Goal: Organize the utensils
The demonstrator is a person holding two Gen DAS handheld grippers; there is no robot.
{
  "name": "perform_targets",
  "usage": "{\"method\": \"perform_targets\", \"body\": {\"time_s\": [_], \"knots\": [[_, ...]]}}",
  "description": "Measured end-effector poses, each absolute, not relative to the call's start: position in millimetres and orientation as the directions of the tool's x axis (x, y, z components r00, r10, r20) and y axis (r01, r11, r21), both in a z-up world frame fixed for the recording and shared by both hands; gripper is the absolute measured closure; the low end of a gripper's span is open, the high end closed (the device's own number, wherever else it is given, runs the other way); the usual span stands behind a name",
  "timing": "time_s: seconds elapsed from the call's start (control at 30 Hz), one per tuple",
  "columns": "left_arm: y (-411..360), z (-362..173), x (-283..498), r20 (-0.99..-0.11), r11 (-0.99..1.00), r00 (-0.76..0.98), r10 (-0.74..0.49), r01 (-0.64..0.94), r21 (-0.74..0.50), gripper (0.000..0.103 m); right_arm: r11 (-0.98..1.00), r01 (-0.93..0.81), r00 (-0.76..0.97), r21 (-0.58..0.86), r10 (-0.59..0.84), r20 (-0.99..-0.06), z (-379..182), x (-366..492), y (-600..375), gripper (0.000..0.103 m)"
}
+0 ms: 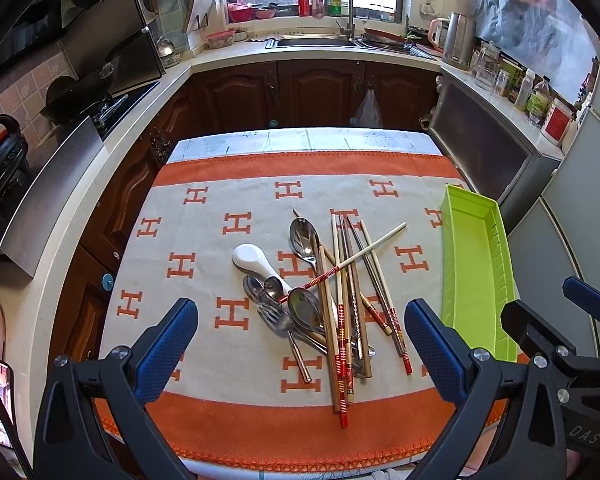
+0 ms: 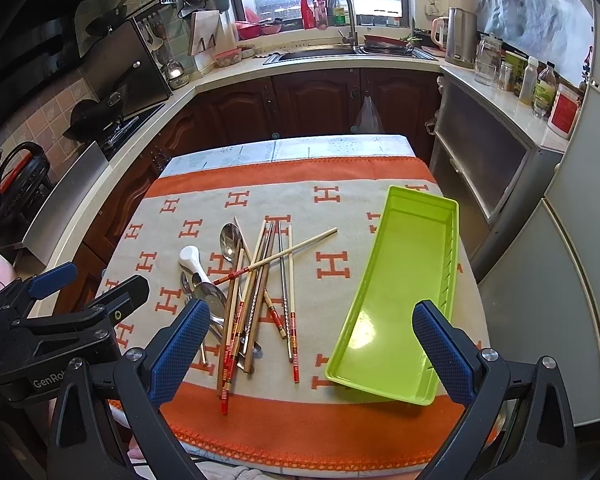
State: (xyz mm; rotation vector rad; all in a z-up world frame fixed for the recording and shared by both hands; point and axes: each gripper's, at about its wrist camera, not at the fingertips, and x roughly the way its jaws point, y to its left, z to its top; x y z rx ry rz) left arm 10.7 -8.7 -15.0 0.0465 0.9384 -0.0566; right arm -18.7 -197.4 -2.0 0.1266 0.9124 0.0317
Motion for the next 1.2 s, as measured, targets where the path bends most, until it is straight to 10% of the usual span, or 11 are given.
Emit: {"method": "perform_targets", "body": {"time_s": [0.9,1.2], "knots": [[-1,-14,24,-0.810,0.998,0.584,-0.039,0.070,0.002,0.001,0.996,-0.004,0.634,0.084,0.068,-0.770,8,-12,-188,0.000],[13,7,60,-0.774,0.999,0.633,-0.008,0.033,0.017,0.001,0.960,0.006,0.580,0.281,0.225,-0.782,17,33,-208,0.001]]}}
